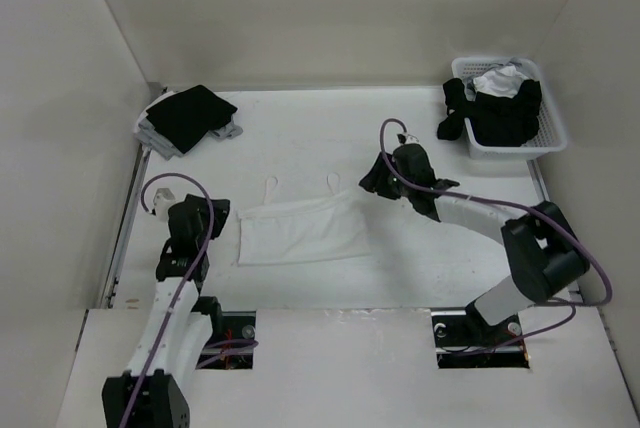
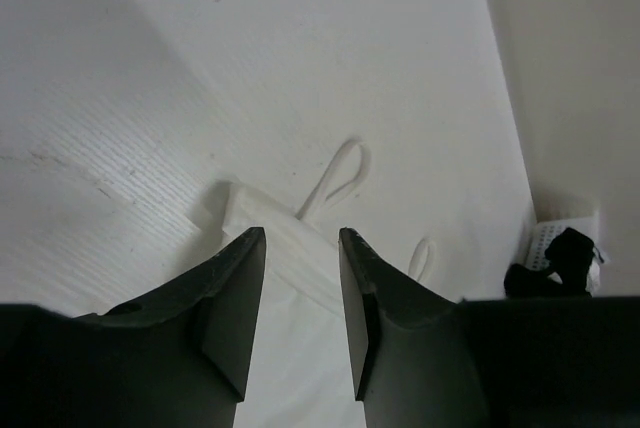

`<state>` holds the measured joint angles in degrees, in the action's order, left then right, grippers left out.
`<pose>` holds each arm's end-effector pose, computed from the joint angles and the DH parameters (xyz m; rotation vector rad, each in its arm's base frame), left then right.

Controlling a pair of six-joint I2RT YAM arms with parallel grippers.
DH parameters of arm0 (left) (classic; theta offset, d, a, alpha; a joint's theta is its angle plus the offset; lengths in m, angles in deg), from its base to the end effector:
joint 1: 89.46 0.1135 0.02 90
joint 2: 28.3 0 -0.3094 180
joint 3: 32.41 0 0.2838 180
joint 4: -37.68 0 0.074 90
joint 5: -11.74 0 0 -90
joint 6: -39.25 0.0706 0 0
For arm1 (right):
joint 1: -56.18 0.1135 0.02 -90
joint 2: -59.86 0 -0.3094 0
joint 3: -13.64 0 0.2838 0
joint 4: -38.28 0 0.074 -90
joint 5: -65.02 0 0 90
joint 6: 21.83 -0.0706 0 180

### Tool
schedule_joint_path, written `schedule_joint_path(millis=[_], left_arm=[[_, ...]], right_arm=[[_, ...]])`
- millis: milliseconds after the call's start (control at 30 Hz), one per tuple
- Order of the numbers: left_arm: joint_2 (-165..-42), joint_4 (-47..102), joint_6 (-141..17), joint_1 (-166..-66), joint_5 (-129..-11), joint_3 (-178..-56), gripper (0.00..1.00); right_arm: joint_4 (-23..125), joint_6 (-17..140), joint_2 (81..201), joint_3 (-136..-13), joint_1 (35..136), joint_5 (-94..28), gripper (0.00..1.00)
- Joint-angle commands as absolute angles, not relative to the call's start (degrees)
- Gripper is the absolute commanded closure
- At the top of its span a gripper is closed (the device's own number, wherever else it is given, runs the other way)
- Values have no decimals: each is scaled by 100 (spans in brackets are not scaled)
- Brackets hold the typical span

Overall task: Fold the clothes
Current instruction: Fold the tank top

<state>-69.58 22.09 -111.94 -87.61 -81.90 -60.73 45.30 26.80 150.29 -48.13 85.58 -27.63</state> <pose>0.1907 0.0106 0.1849 -1.1411 1.7842 -0.5645 0.3371 0.1937 0.2025 0.2120 2.2832 0.7244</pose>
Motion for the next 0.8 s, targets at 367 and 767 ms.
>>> schedule_joint_path(millis=[367,767], left_arm=[[-6090,-1346,-11736,-11242,-10303,-6395,74],[-6680,-2524,-12818,-12193,-10902,-6870,56]], right_arm=[[4802,2097,12412,-2345,10060,-1830,71],[4961,2106,11980,-2142,10280,-1786,55]])
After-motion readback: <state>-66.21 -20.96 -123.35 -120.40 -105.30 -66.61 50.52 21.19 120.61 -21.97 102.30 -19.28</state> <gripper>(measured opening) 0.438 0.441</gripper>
